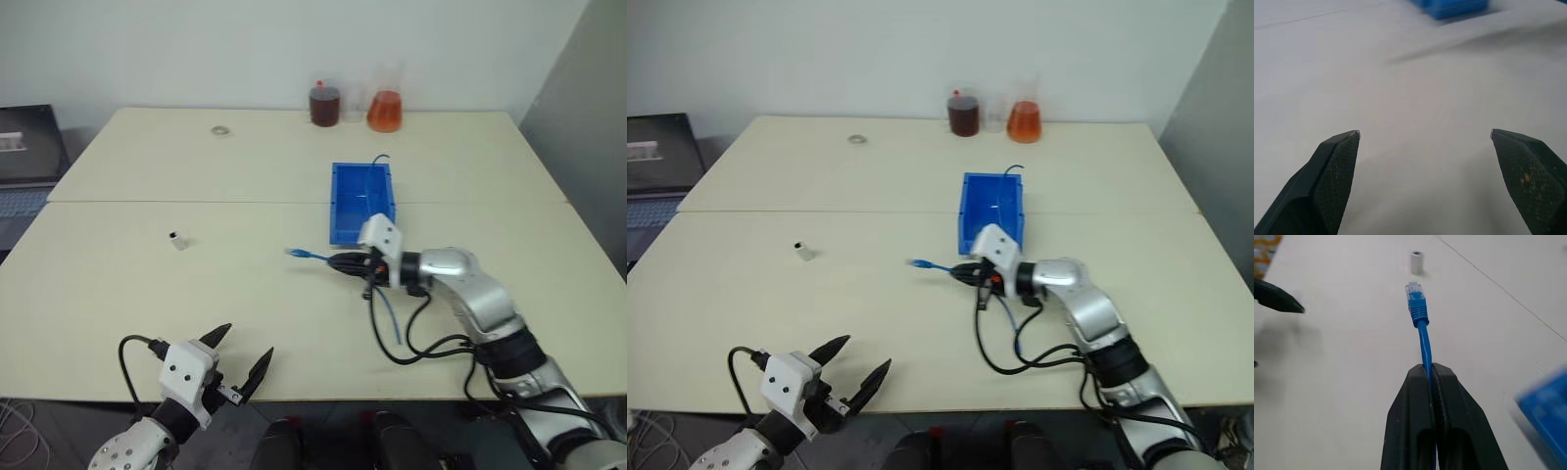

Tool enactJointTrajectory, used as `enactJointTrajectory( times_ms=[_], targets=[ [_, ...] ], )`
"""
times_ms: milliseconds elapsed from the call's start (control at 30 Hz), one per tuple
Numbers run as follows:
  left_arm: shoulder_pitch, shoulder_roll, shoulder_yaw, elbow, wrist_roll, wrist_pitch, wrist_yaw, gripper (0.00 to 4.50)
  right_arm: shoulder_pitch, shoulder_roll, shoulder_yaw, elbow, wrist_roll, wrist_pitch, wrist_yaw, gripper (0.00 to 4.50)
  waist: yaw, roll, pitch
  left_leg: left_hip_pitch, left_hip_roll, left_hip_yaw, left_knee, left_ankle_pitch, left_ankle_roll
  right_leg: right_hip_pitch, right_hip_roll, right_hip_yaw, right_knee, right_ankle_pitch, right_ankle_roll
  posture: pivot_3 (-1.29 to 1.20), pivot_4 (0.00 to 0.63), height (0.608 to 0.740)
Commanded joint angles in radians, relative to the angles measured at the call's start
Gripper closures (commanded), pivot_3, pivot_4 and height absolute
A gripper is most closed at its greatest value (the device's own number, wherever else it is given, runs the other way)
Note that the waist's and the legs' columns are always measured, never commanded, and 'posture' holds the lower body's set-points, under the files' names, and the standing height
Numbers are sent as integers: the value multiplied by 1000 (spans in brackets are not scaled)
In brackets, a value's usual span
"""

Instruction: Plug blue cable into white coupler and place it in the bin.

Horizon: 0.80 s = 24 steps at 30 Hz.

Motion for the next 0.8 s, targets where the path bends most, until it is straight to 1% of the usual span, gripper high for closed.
enactJointTrajectory(
  times_ms=[33, 133, 233, 333, 400, 467, 500, 533, 667, 767, 800],
  targets=[
    [35, -49, -41, -56, 54, -44, 82, 0, -28, 39, 67, 145, -93, -135, -5, 4494, 2, 0, 0, 0, -1, 1, 0, 0, 0, 0, 0, -1, 0, 0, 0, 0, 150, 740],
    [61, -105, -47, -43, 77, -66, 150, 0, -54, 65, 105, 252, -151, -241, -1, 4494, -4, 0, 0, 0, -1, 5, 0, 0, 0, -1, -3, 2, -1, 0, 0, 0, 150, 740],
    [66, -146, -65, -41, 88, -63, 198, 0, -77, 98, 123, 343, -179, -301, 10, 4494, -10, 0, 0, 0, -1, 5, 0, 0, 0, -1, -2, 2, -1, 0, 0, 0, 150, 740],
    [58, -160, -98, -42, 109, -59, 224, 0, -92, 135, 127, 423, -199, -345, 14, 4494, -22, 0, 0, 1, 1, 5, -1, 0, 0, -1, 1, 2, 0, 0, 0, 0, 150, 740],
    [51, -154, -108, -47, 117, -54, 228, 0, -96, 150, 122, 457, -208, -363, 16, 4027, -28, 0, 0, 1, 1, 5, -1, 0, 0, -1, 1, 2, 1, 0, 0, 0, 150, 740],
    [38, -134, -105, -46, 118, -53, 222, 0, -95, 157, 112, 473, -211, -374, 24, 3683, -29, 0, 0, 2, 1, 4, -1, 0, 0, -1, 2, 2, 1, 0, -1, 0, 150, 740],
    [32, -127, -98, -42, 114, -52, 219, 0, -95, 159, 107, 477, -209, -377, 30, 3446, -29, 0, 0, 1, 1, 4, -1, 0, 0, -1, 2, 2, 1, 0, -1, 0, 150, 740],
    [25, -117, -84, -32, 102, -51, 213, 0, -95, 155, 96, 474, -208, -380, 31, 3114, -29, 0, 0, 1, 1, 4, -1, 0, 0, -1, 2, 2, 1, 0, -1, 0, 150, 740],
    [5, -78, -43, 2, 66, -53, 184, 0, -86, 131, 53, 431, -186, -353, 38, 2142, -29, 1, 0, 1, 1, 4, -1, 0, 0, -1, 1, 1, 1, 0, -1, 0, 150, 740],
    [-35, -24, -21, 23, 43, -47, 139, 0, -45, 82, -4, 297, -130, -256, 69, 1326, -23, 1, 0, 1, 1, 3, -1, 0, 0, -1, 1, 0, 1, 0, -1, 0, 150, 740],
    [-68, 19, -1, 42, 24, -42, 100, 0, -15, 51, -43, 194, -78, -174, 84, 992, -20, 1, 1, 0, 1, 2, -1, 0, 0, -1, 1, 0, 1, 0, -1, 0, 150, 740]
  ],
)
